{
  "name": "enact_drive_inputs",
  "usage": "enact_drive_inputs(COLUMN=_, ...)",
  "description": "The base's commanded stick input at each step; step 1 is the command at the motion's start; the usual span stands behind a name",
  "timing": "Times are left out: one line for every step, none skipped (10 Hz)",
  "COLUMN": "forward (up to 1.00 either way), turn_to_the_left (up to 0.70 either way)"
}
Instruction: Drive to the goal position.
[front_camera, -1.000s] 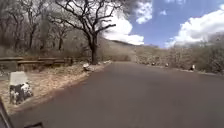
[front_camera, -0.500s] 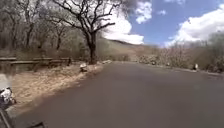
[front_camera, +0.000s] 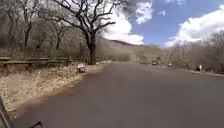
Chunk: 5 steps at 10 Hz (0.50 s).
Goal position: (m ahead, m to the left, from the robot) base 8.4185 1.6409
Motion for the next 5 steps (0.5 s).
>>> enact_drive_inputs(forward=0.7, turn_to_the_left=0.02)
enact_drive_inputs(forward=0.7, turn_to_the_left=0.03)
enact_drive_inputs(forward=0.7, turn_to_the_left=0.03)
enact_drive_inputs(forward=0.7, turn_to_the_left=0.03)
enact_drive_inputs(forward=0.7, turn_to_the_left=0.06)
